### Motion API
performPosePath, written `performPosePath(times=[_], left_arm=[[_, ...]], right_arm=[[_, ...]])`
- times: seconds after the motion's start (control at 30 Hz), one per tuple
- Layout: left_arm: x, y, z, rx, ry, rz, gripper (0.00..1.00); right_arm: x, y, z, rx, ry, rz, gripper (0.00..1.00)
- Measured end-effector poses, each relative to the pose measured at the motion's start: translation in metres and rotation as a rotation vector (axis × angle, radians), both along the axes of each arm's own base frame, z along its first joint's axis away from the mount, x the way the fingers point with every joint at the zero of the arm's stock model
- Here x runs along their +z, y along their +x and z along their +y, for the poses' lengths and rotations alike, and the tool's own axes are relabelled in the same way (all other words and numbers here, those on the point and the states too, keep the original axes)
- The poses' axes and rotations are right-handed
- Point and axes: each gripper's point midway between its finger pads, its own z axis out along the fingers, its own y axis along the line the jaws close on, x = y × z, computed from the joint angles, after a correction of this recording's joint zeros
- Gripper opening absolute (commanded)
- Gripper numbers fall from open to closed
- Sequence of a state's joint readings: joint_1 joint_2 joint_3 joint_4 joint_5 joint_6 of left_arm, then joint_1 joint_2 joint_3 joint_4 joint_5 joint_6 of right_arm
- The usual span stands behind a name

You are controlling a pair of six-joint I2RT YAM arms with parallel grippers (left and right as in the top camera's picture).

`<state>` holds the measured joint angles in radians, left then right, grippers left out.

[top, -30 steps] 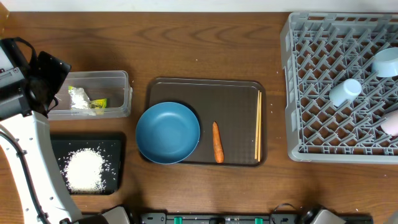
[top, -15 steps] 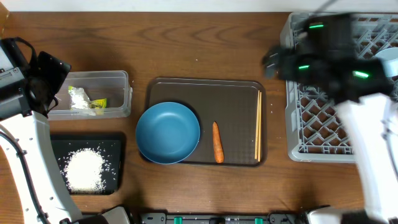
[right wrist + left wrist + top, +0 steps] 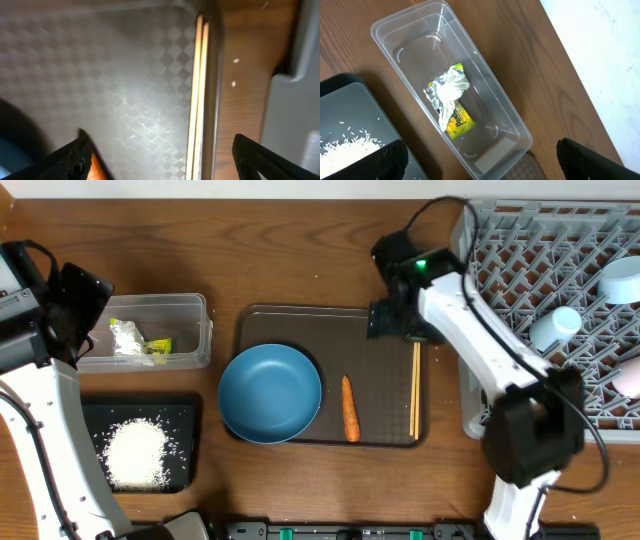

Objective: Sort waste into correct bins and load items into the dishwasher rack
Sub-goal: 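Move the right gripper to the chopsticks on the brown tray, grasp one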

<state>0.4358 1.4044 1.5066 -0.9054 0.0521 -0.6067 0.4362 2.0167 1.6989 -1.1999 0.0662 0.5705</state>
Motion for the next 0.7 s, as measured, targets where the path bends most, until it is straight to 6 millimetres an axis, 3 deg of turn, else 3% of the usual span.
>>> performPosePath(times=[0.13,0.43,0.7], left_arm=[[0.0,0.0,0.0,0.0,0.0,0.0,0.98],[0.0,0.0,0.0,0.0,0.0,0.0,0.98],[0.0,0.0,0.0,0.0,0.0,0.0,0.98]], right_arm=[[-0.021,-0.009,0.002,0.002,-0.015,0.078,0.89],[-0.045,-0.021,0.003,-0.004,-0.013,0.119,0.89],[-0.076,-0.047,-0.002,-0.01,-0.009,0.192,0.89]])
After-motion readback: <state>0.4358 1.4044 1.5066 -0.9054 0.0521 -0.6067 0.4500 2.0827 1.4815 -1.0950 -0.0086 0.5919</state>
